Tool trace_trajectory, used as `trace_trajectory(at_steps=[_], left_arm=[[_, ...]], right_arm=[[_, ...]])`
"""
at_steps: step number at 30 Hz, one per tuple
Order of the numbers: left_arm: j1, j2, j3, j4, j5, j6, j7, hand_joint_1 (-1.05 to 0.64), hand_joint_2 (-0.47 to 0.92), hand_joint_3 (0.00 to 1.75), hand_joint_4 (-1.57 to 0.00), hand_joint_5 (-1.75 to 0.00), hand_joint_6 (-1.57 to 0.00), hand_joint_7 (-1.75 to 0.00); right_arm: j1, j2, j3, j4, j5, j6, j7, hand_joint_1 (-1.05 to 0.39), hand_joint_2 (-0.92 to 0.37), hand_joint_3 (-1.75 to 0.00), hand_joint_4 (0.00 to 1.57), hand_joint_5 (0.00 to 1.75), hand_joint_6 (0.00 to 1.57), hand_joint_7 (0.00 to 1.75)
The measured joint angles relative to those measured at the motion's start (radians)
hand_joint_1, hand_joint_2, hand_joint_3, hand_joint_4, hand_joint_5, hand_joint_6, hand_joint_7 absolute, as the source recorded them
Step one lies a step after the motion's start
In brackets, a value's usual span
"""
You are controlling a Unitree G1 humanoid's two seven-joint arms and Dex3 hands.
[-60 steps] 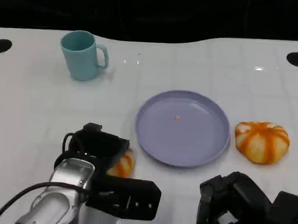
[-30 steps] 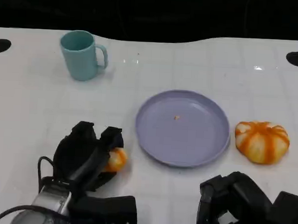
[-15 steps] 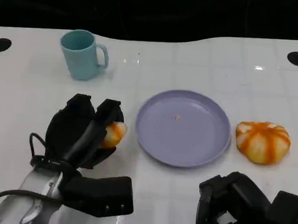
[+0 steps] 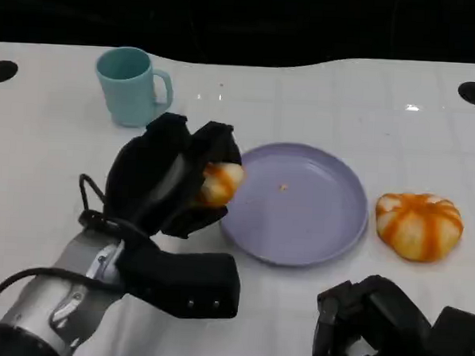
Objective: Grasp the bread from the table and place it into the plate.
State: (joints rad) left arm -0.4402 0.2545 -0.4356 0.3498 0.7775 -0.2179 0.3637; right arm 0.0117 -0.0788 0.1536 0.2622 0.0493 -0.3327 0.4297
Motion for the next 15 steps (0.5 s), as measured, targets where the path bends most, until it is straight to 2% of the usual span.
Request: trace_trajectory(at_steps=[11,15], left_arm=[[-0.116,-0.11,-0.053,0.18,0.013,-0.045,-0.005,-0.25,0.42,1.03,-0.9,-1.75,-0.65,-1.75],[-0.171,-0.146,-0.076,0.274,0.021,-0.065,0.017,-0.24,0.37,1.16,-0.93,-1.75,-0.68,-1.75]], right_arm=[[0.012,0.0,-0.001,-0.006,0.02,0.014,0.01,-1.05,-0.14,-1.28,1.56,1.3,1.57,1.02],[0.019,-0.001,0.0,-0.011,0.022,0.015,0.01,-1.05,-0.14,-1.29,1.55,1.3,1.57,1.03]])
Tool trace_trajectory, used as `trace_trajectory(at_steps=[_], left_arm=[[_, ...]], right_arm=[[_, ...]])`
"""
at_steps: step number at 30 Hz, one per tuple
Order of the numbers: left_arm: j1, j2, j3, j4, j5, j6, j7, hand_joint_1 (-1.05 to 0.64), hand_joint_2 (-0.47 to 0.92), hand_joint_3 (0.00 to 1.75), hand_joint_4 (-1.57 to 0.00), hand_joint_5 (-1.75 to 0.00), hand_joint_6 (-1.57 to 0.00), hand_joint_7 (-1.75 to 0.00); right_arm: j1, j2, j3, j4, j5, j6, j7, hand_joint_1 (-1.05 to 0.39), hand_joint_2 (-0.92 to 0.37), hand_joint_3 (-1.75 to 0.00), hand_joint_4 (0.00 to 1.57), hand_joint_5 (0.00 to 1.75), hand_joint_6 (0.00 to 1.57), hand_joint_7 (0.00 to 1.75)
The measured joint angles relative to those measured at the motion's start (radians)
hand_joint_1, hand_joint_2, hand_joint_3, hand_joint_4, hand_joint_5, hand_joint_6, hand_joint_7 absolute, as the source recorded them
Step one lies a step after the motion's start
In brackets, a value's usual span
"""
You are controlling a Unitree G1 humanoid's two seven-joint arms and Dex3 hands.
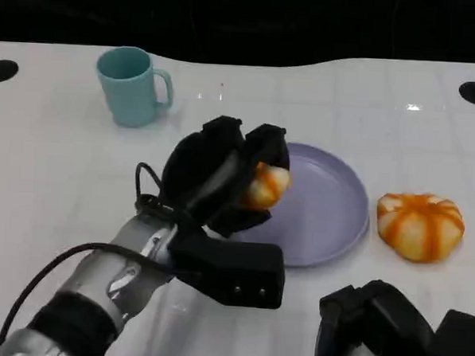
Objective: Grasp the bread from the table and place it into the plate.
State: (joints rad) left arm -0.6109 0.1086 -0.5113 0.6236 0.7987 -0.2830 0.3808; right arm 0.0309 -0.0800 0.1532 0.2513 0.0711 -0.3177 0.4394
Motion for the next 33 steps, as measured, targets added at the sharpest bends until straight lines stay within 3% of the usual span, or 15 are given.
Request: trace_trajectory(at_steps=[11,14,15,17,19,22,24,27,33], left_arm=[[-0.123,-0.09,-0.069,0.274,0.036,-0.03,0.132,-0.23,0.34,1.2,-0.95,-1.75,-0.7,-1.75],[-0.139,-0.099,-0.089,0.321,0.042,-0.031,0.145,-0.23,0.4,1.02,-0.89,-1.75,-0.66,-1.75],[-0.144,-0.101,-0.094,0.334,0.043,-0.031,0.145,-0.27,0.5,0.84,-0.83,-1.7,-0.71,-1.43],[-0.154,-0.102,-0.098,0.353,0.04,-0.039,0.143,-0.31,0.62,0.7,-0.77,-1.58,-0.74,-1.19],[-0.16,-0.102,-0.1,0.364,0.032,-0.056,0.132,-0.37,0.82,0.45,-0.66,-1.38,-0.68,-0.92],[-0.167,-0.1,-0.115,0.365,0.032,-0.054,0.064,-0.39,0.91,0.31,-0.44,-1.21,-0.55,-0.53],[-0.168,-0.098,-0.127,0.353,0.033,-0.037,0.009,-0.49,0.92,0.28,-0.27,-0.86,-0.45,-0.22],[-0.175,-0.09,-0.138,0.323,0.036,0.001,-0.094,-0.66,0.92,0.26,-0.13,-0.62,-0.3,-0.04],[-0.184,-0.062,-0.164,0.222,0.047,0.09,-0.244,-0.82,0.92,0.25,-0.06,-0.58,-0.18,0.0]], right_arm=[[0.011,-0.001,0.003,-0.04,-0.005,0.033,-0.008,-1.05,-0.12,-1.31,1.54,1.3,1.57,1.03],[0.012,-0.001,0.003,-0.043,-0.007,0.035,-0.009,-1.05,-0.12,-1.32,1.54,1.3,1.57,1.03],[0.012,-0.001,0.004,-0.043,-0.006,0.035,-0.009,-1.05,-0.12,-1.32,1.54,1.3,1.57,1.03],[0.012,0.0,0.005,-0.043,-0.008,0.035,-0.011,-1.05,-0.12,-1.33,1.54,1.29,1.57,1.04],[0.012,0.0,0.007,-0.043,-0.014,0.035,-0.012,-1.05,-0.12,-1.33,1.54,1.29,1.57,1.04],[0.014,0.0,0.007,-0.043,-0.02,0.029,-0.013,-1.05,-0.12,-1.34,1.54,1.29,1.57,1.04],[0.015,0.0,0.007,-0.043,-0.021,0.029,-0.014,-1.05,-0.12,-1.34,1.54,1.3,1.57,1.04],[0.016,0.0,0.007,-0.047,-0.022,0.03,-0.016,-1.05,-0.11,-1.34,1.55,1.29,1.57,1.04],[0.017,0.0,0.008,-0.05,-0.022,0.029,-0.016,-1.05,-0.12,-1.33,1.55,1.29,1.57,1.04]])
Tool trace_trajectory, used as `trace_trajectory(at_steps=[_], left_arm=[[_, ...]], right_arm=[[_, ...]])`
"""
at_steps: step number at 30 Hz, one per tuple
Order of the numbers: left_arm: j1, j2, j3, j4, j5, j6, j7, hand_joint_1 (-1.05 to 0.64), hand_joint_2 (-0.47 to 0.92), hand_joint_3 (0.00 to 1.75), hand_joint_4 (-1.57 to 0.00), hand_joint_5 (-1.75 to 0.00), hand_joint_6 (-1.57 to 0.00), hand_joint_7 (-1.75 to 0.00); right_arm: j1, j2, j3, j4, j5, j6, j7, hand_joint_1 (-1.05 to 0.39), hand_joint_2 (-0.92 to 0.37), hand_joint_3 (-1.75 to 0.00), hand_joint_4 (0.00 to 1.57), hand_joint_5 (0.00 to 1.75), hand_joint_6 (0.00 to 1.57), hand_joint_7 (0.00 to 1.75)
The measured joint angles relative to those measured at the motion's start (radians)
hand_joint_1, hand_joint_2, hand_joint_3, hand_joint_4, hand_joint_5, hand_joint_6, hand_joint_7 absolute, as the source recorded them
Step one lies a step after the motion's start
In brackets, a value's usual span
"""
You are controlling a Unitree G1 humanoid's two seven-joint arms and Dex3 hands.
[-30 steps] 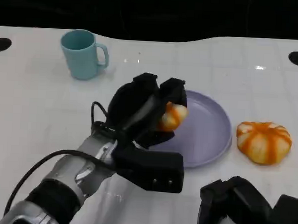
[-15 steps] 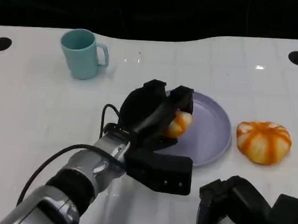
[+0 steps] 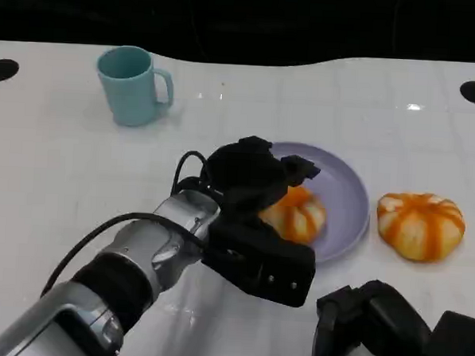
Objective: Grasp the bread from the table and place it into the plate.
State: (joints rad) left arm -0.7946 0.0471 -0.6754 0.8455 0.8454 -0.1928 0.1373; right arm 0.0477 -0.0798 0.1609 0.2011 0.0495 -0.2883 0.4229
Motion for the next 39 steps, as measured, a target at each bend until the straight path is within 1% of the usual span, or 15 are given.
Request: trace_trajectory(at_steps=[10,14,17,21,22,24,27,28,30,31,32,34,37,38,39], left_arm=[[0.043,0.034,-0.007,-0.115,0.019,0.052,-0.022,-0.83,0.92,0.26,-0.09,-0.61,-0.21,-0.02],[0.077,0.066,0.014,-0.178,-0.006,0.023,-0.023,-0.79,0.92,0.24,-0.14,-0.63,-0.25,-0.04],[0.118,0.094,0.055,-0.228,-0.066,-0.042,-0.023,-0.73,0.92,0.27,-0.2,-0.67,-0.31,-0.06],[0.192,0.115,0.131,-0.289,-0.202,-0.13,-0.056,-0.64,0.92,0.3,-0.41,-0.81,-0.47,-0.13],[0.213,0.118,0.152,-0.306,-0.239,-0.151,-0.072,-0.62,0.92,0.29,-0.53,-0.87,-0.55,-0.17],[0.255,0.121,0.19,-0.334,-0.297,-0.194,-0.079,-0.59,0.92,0.28,-0.64,-0.93,-0.63,-0.21],[0.314,0.127,0.237,-0.358,-0.358,-0.266,-0.08,-0.56,0.92,0.29,-0.67,-1.05,-0.72,-0.22],[0.324,0.129,0.246,-0.359,-0.369,-0.281,-0.08,-0.55,0.92,0.3,-0.67,-1.2,-0.78,-0.25],[0.35,0.132,0.274,-0.361,-0.407,-0.319,-0.084,-0.55,0.92,0.31,-0.65,-1.32,-0.81,-0.29],[0.359,0.134,0.284,-0.361,-0.423,-0.335,-0.088,-0.55,0.92,0.3,-0.64,-1.46,-0.81,-0.37],[0.37,0.135,0.296,-0.361,-0.447,-0.354,-0.098,-0.55,0.92,0.3,-0.62,-1.6,-0.73,-0.63],[0.395,0.135,0.323,-0.361,-0.519,-0.403,-0.136,-0.57,0.92,0.31,-0.61,-1.71,-0.61,-0.98],[0.429,0.135,0.352,-0.359,-0.615,-0.47,-0.197,-0.58,0.92,0.34,-0.6,-1.74,-0.54,-1.22],[0.439,0.135,0.362,-0.358,-0.64,-0.488,-0.218,-0.59,0.92,0.33,-0.62,-1.74,-0.54,-1.33],[0.451,0.135,0.37,-0.358,-0.672,-0.5,-0.243,-0.59,0.92,0.32,-0.63,-1.75,-0.54,-1.37]], right_arm=[[0.0,0.0,-0.001,0.001,0.0,0.0,0.002,-1.05,-0.11,-1.34,1.55,1.28,1.57,1.03],[-0.001,0.0,-0.004,0.002,0.012,0.001,0.01,-1.05,-0.11,-1.34,1.56,1.28,1.57,1.02],[-0.001,0.0,-0.004,0.003,0.016,0.0,0.011,-1.05,-0.11,-1.34,1.56,1.28,1.57,1.02],[-0.001,0.001,-0.005,0.006,0.021,0.0,0.012,-1.05,-0.11,-1.34,1.57,1.28,1.57,1.02],[-0.001,0.001,-0.005,0.007,0.021,0.0,0.012,-1.05,-0.12,-1.34,1.56,1.28,1.57,1.02],[-0.001,0.001,-0.004,0.008,0.019,-0.002,0.011,-1.05,-0.13,-1.34,1.55,1.28,1.57,1.03],[-0.001,0.0,-0.004,0.01,0.01,-0.01,0.004,-1.05,-0.13,-1.34,1.55,1.28,1.57,1.03],[-0.002,0.0,-0.004,0.01,0.003,-0.012,0.002,-1.05,-0.12,-1.34,1.54,1.28,1.57,1.04],[-0.001,0.0,-0.002,0.01,-0.002,-0.012,-0.001,-1.05,-0.11,-1.34,1.54,1.28,1.57,1.05],[-0.001,0.0,-0.002,0.01,-0.003,-0.012,-0.002,-1.05,-0.11,-1.34,1.54,1.28,1.57,1.05],[-0.001,0.0,-0.002,0.009,-0.004,-0.012,-0.002,-1.05,-0.1,-1.35,1.54,1.28,1.57,1.05],[-0.001,0.0,-0.002,0.009,-0.004,-0.013,-0.002,-1.05,-0.1,-1.36,1.54,1.29,1.57,1.06],[-0.001,-0.001,-0.001,0.009,-0.004,-0.017,-0.002,-1.05,-0.1,-1.37,1.54,1.29,1.57,1.06],[-0.001,-0.001,-0.001,0.009,-0.005,-0.019,-0.002,-1.05,-0.11,-1.37,1.54,1.29,1.57,1.06],[-0.001,-0.001,-0.001,0.009,-0.006,-0.022,-0.002,-1.05,-0.11,-1.37,1.54,1.29,1.57,1.06]])
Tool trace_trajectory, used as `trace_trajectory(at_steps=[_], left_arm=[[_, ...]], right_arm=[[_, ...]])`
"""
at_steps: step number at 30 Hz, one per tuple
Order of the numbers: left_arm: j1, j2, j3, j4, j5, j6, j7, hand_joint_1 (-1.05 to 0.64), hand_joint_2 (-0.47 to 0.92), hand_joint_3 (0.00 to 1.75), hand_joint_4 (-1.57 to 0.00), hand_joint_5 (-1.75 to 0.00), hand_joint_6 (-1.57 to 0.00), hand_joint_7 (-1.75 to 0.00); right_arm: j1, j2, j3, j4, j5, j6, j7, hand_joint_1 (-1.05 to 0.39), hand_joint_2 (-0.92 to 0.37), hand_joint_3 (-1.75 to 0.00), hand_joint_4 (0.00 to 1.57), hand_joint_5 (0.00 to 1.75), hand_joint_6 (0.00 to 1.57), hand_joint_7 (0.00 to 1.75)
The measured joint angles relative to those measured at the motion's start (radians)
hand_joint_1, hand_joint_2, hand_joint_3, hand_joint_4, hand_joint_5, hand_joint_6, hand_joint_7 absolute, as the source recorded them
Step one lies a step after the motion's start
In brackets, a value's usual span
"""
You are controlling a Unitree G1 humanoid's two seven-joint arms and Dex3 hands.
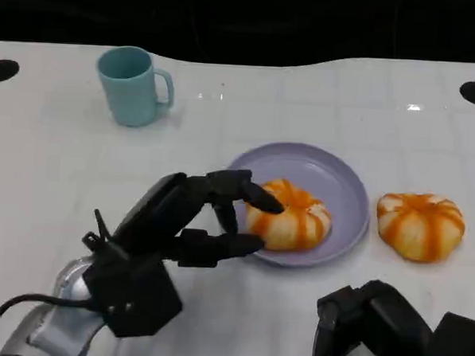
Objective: Grasp the bread from the table and place it into the plate.
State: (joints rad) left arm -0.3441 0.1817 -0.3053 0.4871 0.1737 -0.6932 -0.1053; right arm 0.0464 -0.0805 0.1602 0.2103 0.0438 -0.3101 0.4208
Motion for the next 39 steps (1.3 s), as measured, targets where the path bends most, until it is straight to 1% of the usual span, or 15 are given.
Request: trace_trajectory(at_steps=[2,5,9,14,17,20,22,25,28,32,39], left_arm=[[0.031,-0.002,0.018,-0.003,-0.071,-0.012,-0.055,-0.6,0.92,0.32,-0.66,-1.75,-0.5,-1.61],[0.084,-0.003,0.036,-0.024,-0.174,-0.008,-0.144,-0.6,0.92,0.32,-0.7,-1.75,-0.49,-1.73],[0.151,-0.005,0.061,-0.062,-0.283,0.007,-0.248,-0.61,0.92,0.31,-0.72,-1.75,-0.51,-1.75],[0.215,-0.019,0.085,-0.083,-0.359,0.019,-0.335,-0.59,0.92,0.29,-0.74,-1.75,-0.53,-1.75],[0.258,-0.029,0.101,-0.117,-0.411,0.062,-0.378,-0.6,0.92,0.24,-0.74,-1.75,-0.53,-1.75],[0.303,-0.038,0.109,-0.159,-0.466,0.135,-0.423,-0.58,0.92,0.22,-0.73,-1.75,-0.53,-1.75],[0.331,-0.044,0.114,-0.175,-0.494,0.158,-0.453,-0.58,0.92,0.21,-0.72,-1.75,-0.53,-1.75],[0.367,-0.06,0.133,-0.182,-0.523,0.188,-0.482,-0.64,0.92,0.19,-0.75,-1.75,-0.57,-1.75],[0.38,-0.08,0.151,-0.185,-0.551,0.23,-0.509,-0.67,0.92,0.16,-0.78,-1.75,-0.61,-1.75],[0.387,-0.099,0.171,-0.195,-0.581,0.298,-0.539,-0.68,0.92,0.15,-0.81,-1.75,-0.62,-1.75],[0.389,-0.117,0.197,-0.194,-0.588,0.329,-0.585,-0.73,0.92,0.11,-0.82,-1.75,-0.64,-1.75]], right_arm=[[0.0,0.0,0.0,0.0,-0.002,-0.005,0.0,-1.05,-0.11,-1.37,1.53,1.28,1.57,1.05],[0.0,-0.001,0.0,0.0,-0.004,-0.008,0.0,-1.05,-0.1,-1.36,1.54,1.28,1.57,1.04],[0.0,-0.001,0.001,0.0,-0.004,-0.008,0.004,-1.05,-0.1,-1.36,1.54,1.28,1.57,1.04],[0.0,0.0,0.004,0.0,-0.01,-0.002,0.002,-1.05,-0.1,-1.36,1.53,1.28,1.57,1.05],[0.001,0.0,0.005,-0.002,-0.01,0.003,0.001,-1.05,-0.11,-1.36,1.53,1.28,1.57,1.04],[0.001,0.0,0.005,-0.004,-0.01,0.004,0.002,-1.05,-0.11,-1.36,1.53,1.28,1.57,1.04],[0.001,0.0,0.005,-0.005,-0.008,0.004,0.006,-1.05,-0.11,-1.35,1.53,1.28,1.57,1.04],[0.001,0.0,0.005,-0.005,-0.005,0.004,0.01,-1.05,-0.11,-1.35,1.53,1.28,1.57,1.04],[0.001,0.0,0.004,-0.004,-0.002,0.004,0.012,-1.05,-0.1,-1.35,1.54,1.28,1.57,1.04],[0.001,0.0,0.004,-0.005,0.004,0.006,0.014,-1.05,-0.1,-1.34,1.55,1.28,1.57,1.04],[0.001,0.0,0.002,-0.004,0.005,0.006,0.017,-1.05,-0.11,-1.34,1.55,1.27,1.57,1.05]])
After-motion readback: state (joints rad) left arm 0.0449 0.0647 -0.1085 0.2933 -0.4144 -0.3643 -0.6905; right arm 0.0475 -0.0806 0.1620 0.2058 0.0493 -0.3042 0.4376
